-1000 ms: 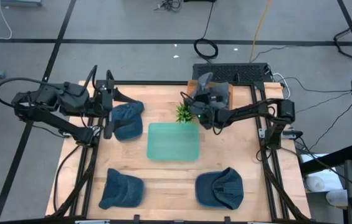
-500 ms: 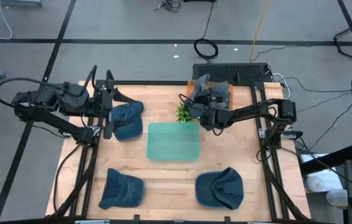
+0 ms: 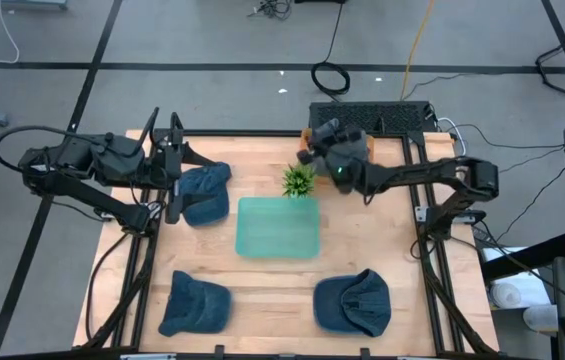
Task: Pick & Place hat
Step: Put the gray cap into the orange bin
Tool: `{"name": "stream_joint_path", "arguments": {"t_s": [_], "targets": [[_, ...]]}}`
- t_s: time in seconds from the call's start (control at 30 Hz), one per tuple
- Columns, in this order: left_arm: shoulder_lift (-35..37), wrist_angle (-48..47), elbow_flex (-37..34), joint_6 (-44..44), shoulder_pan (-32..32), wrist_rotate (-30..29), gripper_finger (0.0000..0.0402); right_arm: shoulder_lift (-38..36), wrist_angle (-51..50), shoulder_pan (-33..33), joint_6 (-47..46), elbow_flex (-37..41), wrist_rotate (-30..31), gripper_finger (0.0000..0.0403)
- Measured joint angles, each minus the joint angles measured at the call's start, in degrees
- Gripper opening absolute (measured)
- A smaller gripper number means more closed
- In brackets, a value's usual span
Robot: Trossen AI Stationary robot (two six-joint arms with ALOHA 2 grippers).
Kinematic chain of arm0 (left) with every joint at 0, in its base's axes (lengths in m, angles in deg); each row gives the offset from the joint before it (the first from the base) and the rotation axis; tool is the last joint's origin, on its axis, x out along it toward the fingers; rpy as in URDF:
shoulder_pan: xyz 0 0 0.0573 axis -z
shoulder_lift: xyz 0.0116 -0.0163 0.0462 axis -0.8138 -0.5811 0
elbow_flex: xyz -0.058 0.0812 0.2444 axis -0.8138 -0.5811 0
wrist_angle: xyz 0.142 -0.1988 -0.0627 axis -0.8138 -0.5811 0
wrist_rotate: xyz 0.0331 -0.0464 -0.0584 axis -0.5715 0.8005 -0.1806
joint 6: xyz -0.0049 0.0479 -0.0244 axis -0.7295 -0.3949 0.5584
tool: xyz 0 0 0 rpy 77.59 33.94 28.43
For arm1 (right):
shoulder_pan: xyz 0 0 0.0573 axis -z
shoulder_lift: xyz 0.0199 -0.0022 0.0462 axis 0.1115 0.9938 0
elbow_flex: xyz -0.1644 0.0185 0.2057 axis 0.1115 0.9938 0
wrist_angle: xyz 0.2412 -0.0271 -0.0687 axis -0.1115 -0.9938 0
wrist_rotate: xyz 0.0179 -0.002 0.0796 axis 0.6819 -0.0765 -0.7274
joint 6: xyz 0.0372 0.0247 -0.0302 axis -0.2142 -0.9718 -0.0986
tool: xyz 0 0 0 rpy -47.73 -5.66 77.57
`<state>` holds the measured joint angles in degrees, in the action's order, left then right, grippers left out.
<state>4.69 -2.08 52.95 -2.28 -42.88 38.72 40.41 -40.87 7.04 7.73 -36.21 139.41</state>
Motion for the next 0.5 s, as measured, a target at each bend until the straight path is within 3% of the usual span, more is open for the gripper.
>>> {"name": "stream_joint_path", "arguments": {"t_s": [0.17,0.33,0.5], "targets": [[0.00,-0.05,0.00,1.09,0.00,0.00,0.0333,-0.88,-2.24,8.97,-6.92,-0.07,-20.90,0.0124],[0.00,-0.04,0.00,1.46,0.00,0.00,0.0333,1.36,-5.15,15.47,-13.06,-0.04,-39.86,0.0020],[0.00,-0.07,0.00,1.46,0.00,0.00,0.0333,1.76,-9.83,15.50,-14.21,-0.04,-45.60,0.0003]]}}
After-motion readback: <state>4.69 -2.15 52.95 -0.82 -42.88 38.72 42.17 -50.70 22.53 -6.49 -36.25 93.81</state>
